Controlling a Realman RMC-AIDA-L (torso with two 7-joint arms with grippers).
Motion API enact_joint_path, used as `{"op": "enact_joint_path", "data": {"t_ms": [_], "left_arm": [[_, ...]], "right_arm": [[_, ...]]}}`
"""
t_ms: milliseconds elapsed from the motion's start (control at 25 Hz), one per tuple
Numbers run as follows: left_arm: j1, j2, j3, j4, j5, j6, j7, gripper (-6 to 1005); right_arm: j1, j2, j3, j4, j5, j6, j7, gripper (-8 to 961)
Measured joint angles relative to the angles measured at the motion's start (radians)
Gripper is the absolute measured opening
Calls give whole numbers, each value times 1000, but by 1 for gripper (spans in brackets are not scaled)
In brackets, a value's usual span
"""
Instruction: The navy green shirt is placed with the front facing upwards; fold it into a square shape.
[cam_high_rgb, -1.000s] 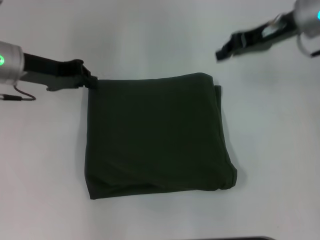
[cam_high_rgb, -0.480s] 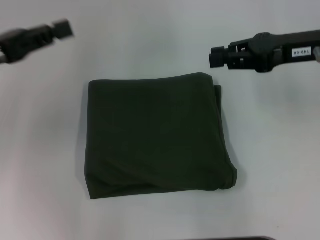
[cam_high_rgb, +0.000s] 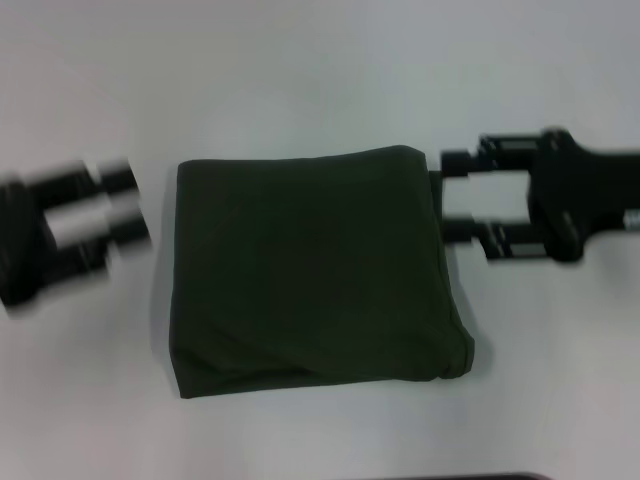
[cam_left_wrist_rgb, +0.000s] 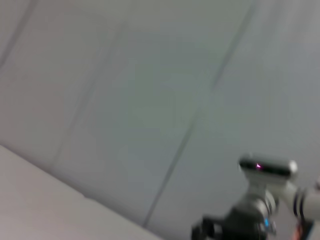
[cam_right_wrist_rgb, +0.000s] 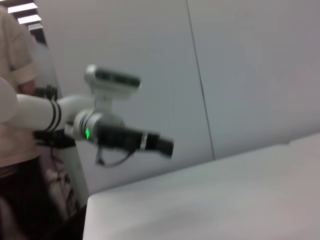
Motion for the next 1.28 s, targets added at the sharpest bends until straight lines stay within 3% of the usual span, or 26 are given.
{"op": "enact_joint_path", "data": {"t_ms": [80,200,240,320,480,560,840,1280], "left_arm": [[57,-17,60,7,3,-11,122,419],[101,-40,70,44,3,-26,238,480],[110,-45,68,67,3,-29,269,552],[114,-44,68,116,3,-41,319,696],[101,-40,76,178,25,-67,384,837],[97,-41,76,200,55,-85,413,907],[92,-38,82,287,192,-100,535,906],[26,10,62,323,224,-62,488,904]], "right_arm": [[-56,3,-2,58,36,-18,-122,533],[-126,0,-6,163,53,-31,-348,653],[-143,1,-5,195,53,-31,-423,692],[-171,3,0,297,57,-11,-588,769],[-164,1,-21,348,39,35,-613,914],[-154,3,-44,358,23,42,-620,914],[-91,-1,-96,405,14,30,-614,915],[-72,-1,-122,406,12,36,-607,915]]}}
